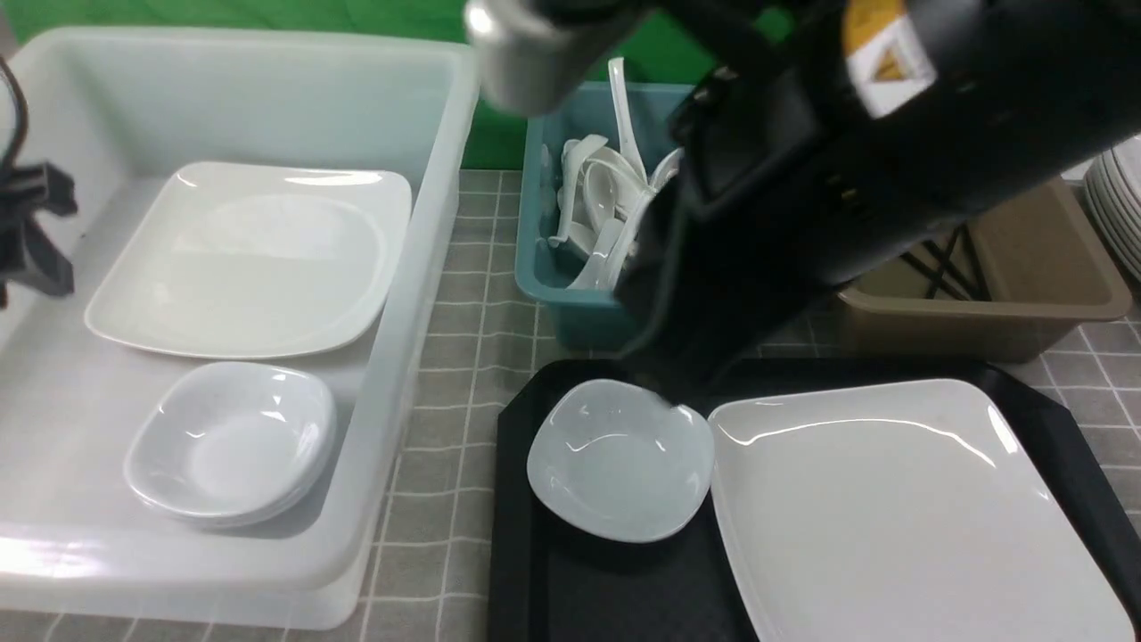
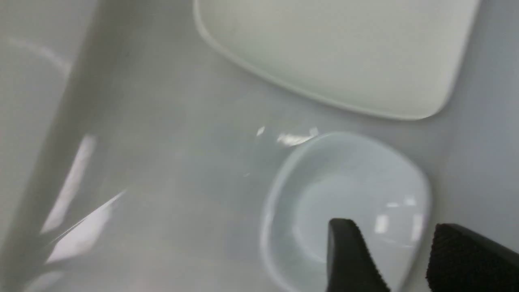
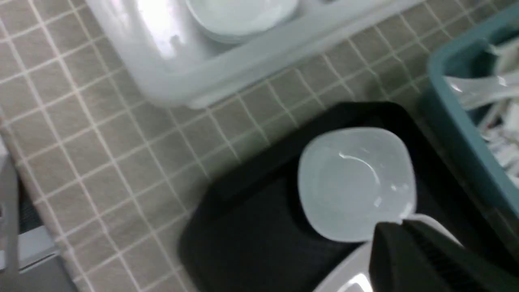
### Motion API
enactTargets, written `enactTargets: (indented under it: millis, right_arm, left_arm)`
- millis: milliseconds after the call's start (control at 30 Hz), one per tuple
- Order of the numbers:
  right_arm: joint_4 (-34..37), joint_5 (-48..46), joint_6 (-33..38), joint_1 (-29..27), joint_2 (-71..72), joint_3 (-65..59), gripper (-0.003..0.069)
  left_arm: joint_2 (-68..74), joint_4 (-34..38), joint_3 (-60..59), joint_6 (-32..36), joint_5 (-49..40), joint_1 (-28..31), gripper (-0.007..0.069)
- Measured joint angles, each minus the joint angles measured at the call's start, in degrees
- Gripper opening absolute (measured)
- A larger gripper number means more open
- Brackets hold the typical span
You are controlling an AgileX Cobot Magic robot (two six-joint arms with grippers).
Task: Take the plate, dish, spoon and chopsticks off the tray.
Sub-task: Use the left arm to grab a small plate from the dinner plate
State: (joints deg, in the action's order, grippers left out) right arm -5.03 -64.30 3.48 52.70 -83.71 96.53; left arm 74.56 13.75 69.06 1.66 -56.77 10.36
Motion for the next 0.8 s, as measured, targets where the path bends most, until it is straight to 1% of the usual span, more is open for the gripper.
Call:
enactTargets:
  millis: [33,67,100,133,200,233,267,333,400,433,467,500,600,667,700,800]
  right_arm:
    - [-1.62,-2.47,-0.28,-1.83,1.81,0.00,0.0049]
    - [-2.60,-2.56,-0.51,-3.41,2.95,-0.19,0.0049]
    - [-2.94,-2.56,-0.56,-4.11,3.19,-0.19,0.0049]
    - [-3.91,-2.56,-0.82,-6.58,4.95,-1.37,0.0050]
    - [-4.61,-2.56,-1.00,-9.49,7.47,-3.83,0.0050]
    - [-4.93,-2.56,-1.20,-12.12,9.59,-6.79,0.0050]
    - [-5.04,-2.56,-1.39,-12.99,10.83,-8.80,0.0050]
    - [-5.18,-2.44,-1.84,-14.73,12.97,-12.69,0.0050]
    - [-5.23,-1.73,-2.92,-16.69,16.12,-19.43,0.0050]
    - [-5.23,-0.94,-3.48,-17.28,17.62,-22.47,0.0050]
    - [-5.23,-0.56,-3.48,-17.37,18.23,-23.08,0.0050]
    - [-5.30,0.38,-4.56,-17.79,20.69,-27.98,0.0050]
    - [-5.30,0.10,-5.84,-17.84,24.82,-33.20,0.0050]
    - [-5.30,-0.57,-7.23,-18.03,28.55,-37.02,0.0050]
    - [-5.30,-0.57,-7.47,-18.03,29.49,-37.69,0.0050]
    - [-5.24,-0.77,-10.06,-18.09,33.64,-39.74,0.0050]
  left_arm:
    - [-1.53,3.77,1.53,1.96,-0.07,-3.03,0.0172]
    - [-2.20,5.64,2.10,2.86,-0.13,-6.12,0.0129]
    - [-2.32,6.06,2.33,3.02,-0.14,-6.83,0.0108]
    - [-2.74,8.22,2.91,4.02,-0.21,-12.52,0.0052]
    - [-2.48,7.82,3.07,4.05,-0.03,-21.28,0.0020]
    - [-1.76,5.41,3.12,2.51,0.68,-27.46,0.0009]
    - [-0.97,3.33,3.13,1.12,1.26,-32.58,0.0006]
    - [1.19,-0.94,3.13,-1.26,2.39,-39.36,0.0003]
    - [5.38,-7.50,3.13,-3.49,4.29,-48.31,0.0003]
    - [7.17,-10.09,3.13,-4.06,5.03,-51.58,0.0005]
    - [8.10,-10.57,3.13,-4.20,5.24,-52.16,0.0006]
    - [11.92,-14.09,3.13,-5.44,7.28,-56.70,0.0016]
    - [17.54,-17.75,3.13,-6.69,9.63,-60.59,0.0052]
    - [22.94,-20.06,3.13,-7.52,12.06,-62.31,0.0123]
    - [24.05,-20.40,3.13,-7.57,12.83,-62.44,0.0145]
    - [28.93,-21.75,3.13,-7.62,16.72,-62.62,0.0266]
